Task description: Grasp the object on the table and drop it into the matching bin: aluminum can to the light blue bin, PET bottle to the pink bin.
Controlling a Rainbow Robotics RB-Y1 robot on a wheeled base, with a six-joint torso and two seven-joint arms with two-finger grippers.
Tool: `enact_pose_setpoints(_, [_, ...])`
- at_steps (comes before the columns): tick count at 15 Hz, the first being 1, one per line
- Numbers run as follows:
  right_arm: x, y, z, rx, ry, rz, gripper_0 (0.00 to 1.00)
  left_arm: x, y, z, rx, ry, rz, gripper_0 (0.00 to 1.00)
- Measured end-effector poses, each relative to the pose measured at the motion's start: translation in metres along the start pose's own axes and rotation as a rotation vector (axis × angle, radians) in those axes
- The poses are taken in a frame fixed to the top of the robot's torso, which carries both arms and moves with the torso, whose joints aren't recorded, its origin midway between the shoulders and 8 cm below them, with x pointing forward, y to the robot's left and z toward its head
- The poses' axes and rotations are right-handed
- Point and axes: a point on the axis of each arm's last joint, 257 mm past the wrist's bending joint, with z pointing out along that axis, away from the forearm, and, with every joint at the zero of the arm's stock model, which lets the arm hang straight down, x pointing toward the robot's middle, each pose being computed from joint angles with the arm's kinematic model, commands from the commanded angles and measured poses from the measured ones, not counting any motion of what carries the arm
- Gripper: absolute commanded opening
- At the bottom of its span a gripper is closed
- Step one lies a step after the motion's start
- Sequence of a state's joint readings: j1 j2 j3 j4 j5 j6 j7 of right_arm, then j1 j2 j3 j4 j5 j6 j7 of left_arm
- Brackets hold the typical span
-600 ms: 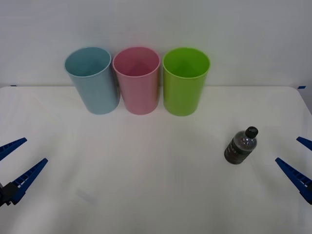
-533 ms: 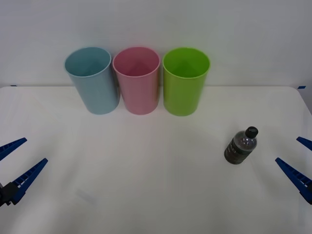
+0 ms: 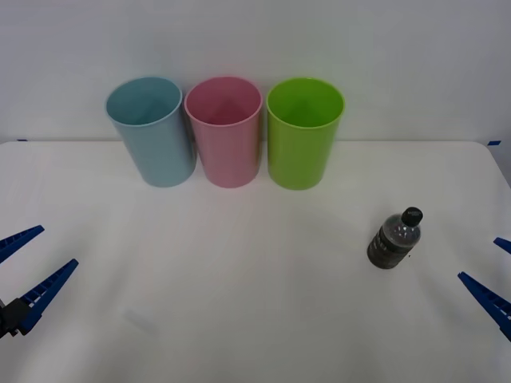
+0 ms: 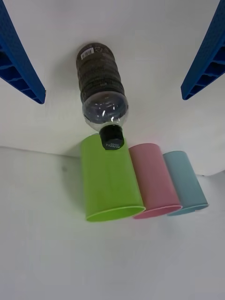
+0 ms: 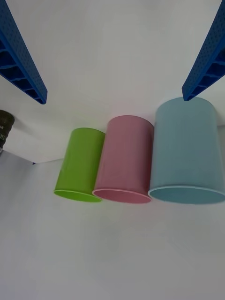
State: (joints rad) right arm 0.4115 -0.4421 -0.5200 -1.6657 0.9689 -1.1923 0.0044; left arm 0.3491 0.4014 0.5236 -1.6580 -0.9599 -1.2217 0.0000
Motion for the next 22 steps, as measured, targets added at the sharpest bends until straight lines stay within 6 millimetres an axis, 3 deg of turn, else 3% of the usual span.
enact_pose_setpoints(6, [0.02, 0.001, -0.015, 0.034, 0.046, 0.008, 1.0, 0.0, 0.0, 0.0, 0.0, 0.0, 0.0, 1.0])
enact_pose_setpoints(10, [0.048, -0.001, -0.018, 0.05, 0.086, 0.03, 1.0, 0.0, 0.0, 0.0, 0.0, 0.0, 0.0, 1.0])
enact_pose_setpoints(17, [0.078, -0.001, 0.01, 0.077, 0.113, 0.029, 1.0, 0.0, 0.0, 0.0, 0.0, 0.0, 0.0, 1.0])
enact_pose_setpoints(22, [0.088, -0.006, 0.04, 0.128, 0.108, 0.02, 1.0, 0.0, 0.0, 0.0, 0.0, 0.0, 0.0, 1.0])
